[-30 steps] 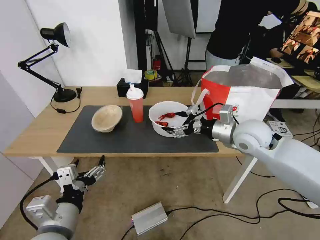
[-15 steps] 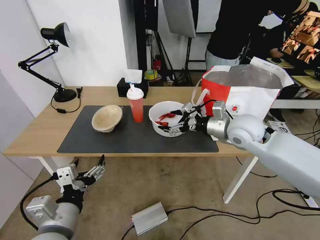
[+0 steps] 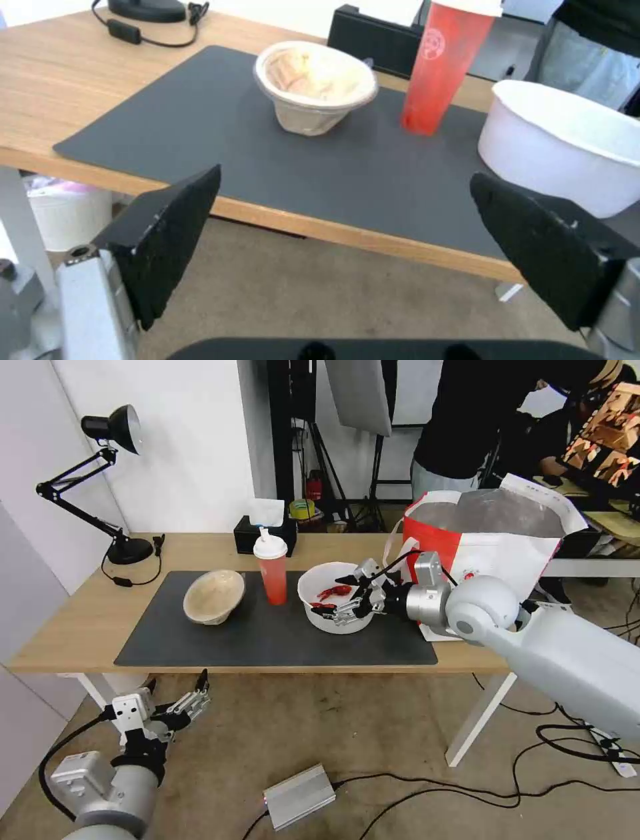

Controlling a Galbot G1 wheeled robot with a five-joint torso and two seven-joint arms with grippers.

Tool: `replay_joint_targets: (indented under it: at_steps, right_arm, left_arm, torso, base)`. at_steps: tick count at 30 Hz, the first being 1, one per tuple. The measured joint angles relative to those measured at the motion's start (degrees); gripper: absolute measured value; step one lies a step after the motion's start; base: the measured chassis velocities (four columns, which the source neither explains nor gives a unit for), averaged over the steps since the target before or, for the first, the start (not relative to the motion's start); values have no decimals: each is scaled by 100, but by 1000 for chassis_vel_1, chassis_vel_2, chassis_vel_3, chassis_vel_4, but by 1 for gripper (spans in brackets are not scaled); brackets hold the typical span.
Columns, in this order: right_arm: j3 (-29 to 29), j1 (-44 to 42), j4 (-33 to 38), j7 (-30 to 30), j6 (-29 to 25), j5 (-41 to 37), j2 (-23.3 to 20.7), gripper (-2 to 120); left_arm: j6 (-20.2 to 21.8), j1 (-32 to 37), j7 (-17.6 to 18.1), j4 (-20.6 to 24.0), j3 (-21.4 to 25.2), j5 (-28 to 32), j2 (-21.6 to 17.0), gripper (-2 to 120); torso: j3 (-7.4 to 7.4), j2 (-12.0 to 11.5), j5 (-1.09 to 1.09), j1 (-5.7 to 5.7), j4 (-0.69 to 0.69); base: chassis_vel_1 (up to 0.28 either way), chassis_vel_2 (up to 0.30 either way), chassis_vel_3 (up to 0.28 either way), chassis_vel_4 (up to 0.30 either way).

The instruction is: Pick up the trash from the table and place it into the takeout bag.

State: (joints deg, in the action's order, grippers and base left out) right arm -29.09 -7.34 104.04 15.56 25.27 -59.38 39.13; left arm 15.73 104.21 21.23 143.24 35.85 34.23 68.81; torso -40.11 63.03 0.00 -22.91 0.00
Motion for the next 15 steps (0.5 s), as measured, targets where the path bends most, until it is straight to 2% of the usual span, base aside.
replay_joint_targets:
  at_steps: [6, 15]
  right_arm:
    - [-314, 354, -169, 76, 62, -51, 60, 100]
    - [-417, 388, -188, 102, 99, -53, 20, 100]
  left_arm:
    - [5, -23, -1, 0, -23, -16, 19, 100]
    - [6, -50, -8, 0, -70, -16, 30, 100]
  torso:
    - [0, 0, 0, 0, 0]
    - [0, 0, 0, 0, 0]
  base:
    - [0, 0, 0, 0]
    - [0, 0, 0, 0]
